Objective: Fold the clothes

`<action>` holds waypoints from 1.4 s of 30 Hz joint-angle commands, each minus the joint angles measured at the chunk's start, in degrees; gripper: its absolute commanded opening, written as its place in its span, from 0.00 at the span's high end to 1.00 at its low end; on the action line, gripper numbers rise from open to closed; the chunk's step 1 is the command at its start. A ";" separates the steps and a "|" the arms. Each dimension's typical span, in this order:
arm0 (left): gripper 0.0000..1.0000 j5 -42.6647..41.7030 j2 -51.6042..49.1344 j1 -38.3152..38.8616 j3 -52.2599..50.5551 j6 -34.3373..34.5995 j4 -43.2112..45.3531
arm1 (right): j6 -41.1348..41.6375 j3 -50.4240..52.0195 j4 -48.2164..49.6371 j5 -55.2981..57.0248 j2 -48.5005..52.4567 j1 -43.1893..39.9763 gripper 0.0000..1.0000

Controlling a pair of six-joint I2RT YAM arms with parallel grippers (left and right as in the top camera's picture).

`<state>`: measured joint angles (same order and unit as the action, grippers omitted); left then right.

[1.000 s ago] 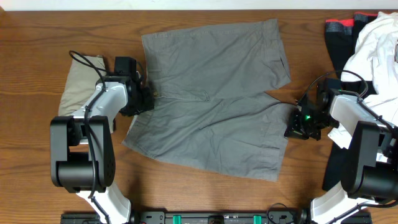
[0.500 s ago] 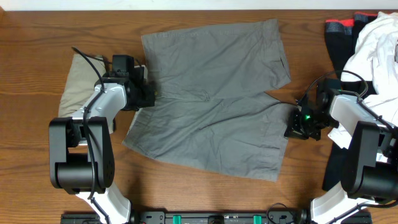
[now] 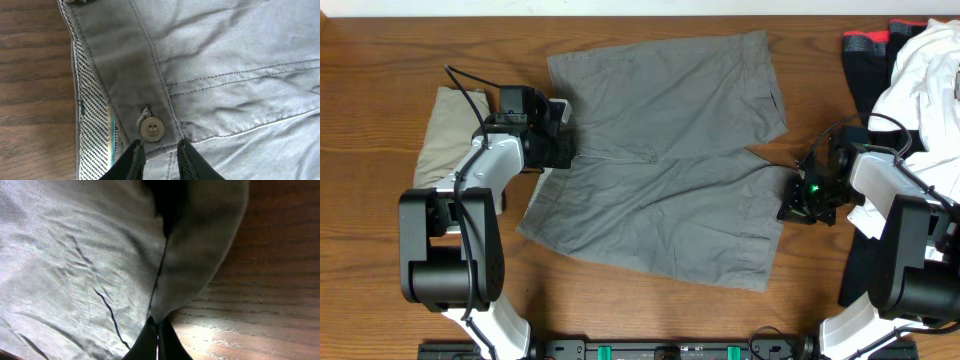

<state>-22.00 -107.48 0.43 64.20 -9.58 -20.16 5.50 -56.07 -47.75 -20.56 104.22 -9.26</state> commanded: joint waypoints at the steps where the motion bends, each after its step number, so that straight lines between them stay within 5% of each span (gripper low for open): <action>1: 0.73 3.89 -0.33 -0.37 -0.92 -1.68 -0.07 | 0.70 1.70 0.61 4.50 1.44 0.66 0.99; 9: 0.72 4.46 -3.56 -0.35 -0.98 -1.73 1.09 | 0.70 1.70 0.63 4.50 1.44 0.66 0.99; 19: 0.94 -1.40 -3.39 -0.26 -0.96 0.44 1.46 | 1.84 1.70 0.52 5.62 1.44 0.66 0.99; 42: 0.94 -1.99 2.43 -5.22 -0.96 3.41 0.20 | 3.69 1.70 0.57 7.30 1.44 0.66 0.99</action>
<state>-22.50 -105.97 -4.78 63.99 -6.39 -19.73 8.38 -56.07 -47.72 -19.92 104.12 -9.08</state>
